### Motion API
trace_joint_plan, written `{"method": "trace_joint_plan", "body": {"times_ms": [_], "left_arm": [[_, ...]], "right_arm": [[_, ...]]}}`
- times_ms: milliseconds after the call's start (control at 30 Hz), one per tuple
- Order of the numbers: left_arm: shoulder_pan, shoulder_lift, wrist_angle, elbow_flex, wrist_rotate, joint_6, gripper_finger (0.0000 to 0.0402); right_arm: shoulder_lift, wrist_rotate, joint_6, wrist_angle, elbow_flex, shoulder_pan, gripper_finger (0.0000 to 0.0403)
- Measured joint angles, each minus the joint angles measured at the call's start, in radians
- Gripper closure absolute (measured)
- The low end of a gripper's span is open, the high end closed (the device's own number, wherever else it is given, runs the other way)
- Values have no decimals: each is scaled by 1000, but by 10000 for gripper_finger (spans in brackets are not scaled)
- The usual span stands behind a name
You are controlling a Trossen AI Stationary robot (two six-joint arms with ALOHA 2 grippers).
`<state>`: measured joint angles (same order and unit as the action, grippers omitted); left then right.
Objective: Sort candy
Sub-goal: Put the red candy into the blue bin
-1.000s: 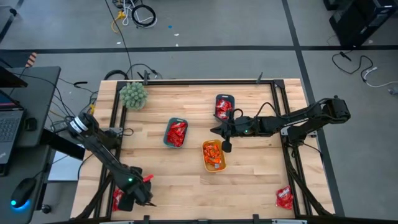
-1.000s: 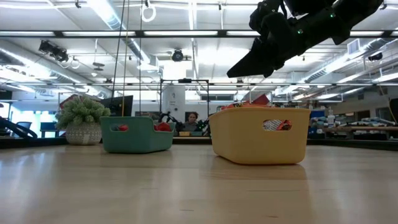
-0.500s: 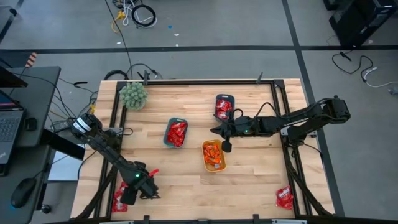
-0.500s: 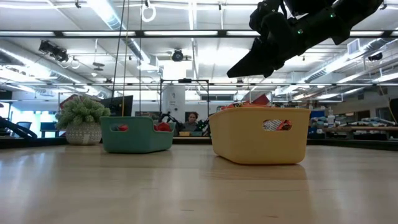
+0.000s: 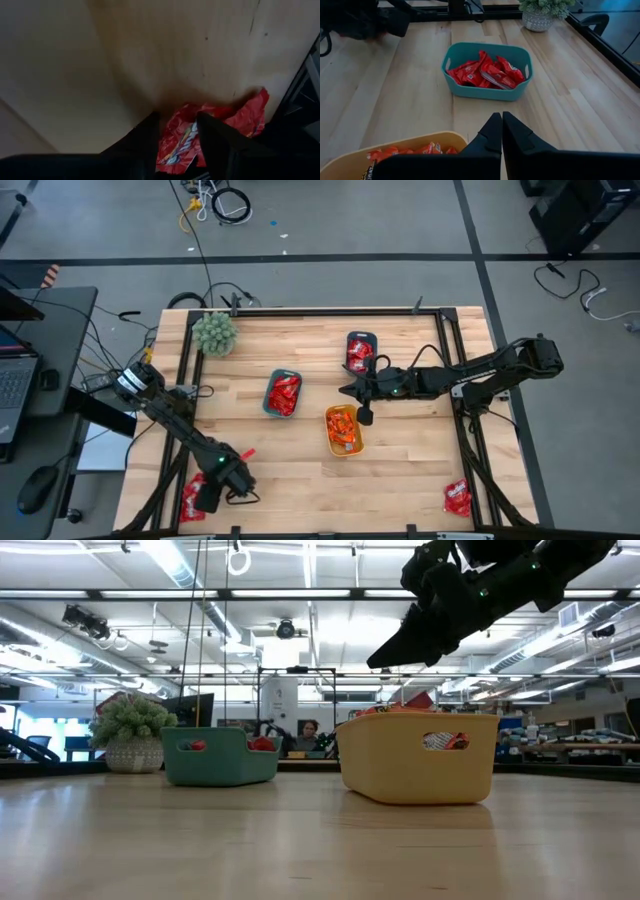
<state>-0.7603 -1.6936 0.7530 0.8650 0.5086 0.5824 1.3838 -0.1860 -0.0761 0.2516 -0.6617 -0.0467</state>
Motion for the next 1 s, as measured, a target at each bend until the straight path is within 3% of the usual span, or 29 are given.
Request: {"method": "trace_joint_plan", "body": {"times_ms": [100, 267, 467, 667, 900, 1000], "left_arm": [[-1, 0, 12, 1, 21, -5, 297], [8, -1, 31, 27, 25, -50, 388], [74, 11, 184, 89, -88, -115, 399], [236, 109, 242, 135, -259, -234, 400], [479, 224, 125, 204, -495, -404, 401], [580, 229, -12, 235, -517, -455, 401]], "right_arm": [[0, 0, -3, 0, 0, 0, 402], [0, 0, -3, 0, 0, 0, 402], [-4, 0, 12, -1, 0, 0, 402], [-61, -6, 20, -59, 0, -1, 402], [-158, -74, 35, -138, 0, -19, 403], [-191, -113, 35, -164, 0, -30, 403]]}}
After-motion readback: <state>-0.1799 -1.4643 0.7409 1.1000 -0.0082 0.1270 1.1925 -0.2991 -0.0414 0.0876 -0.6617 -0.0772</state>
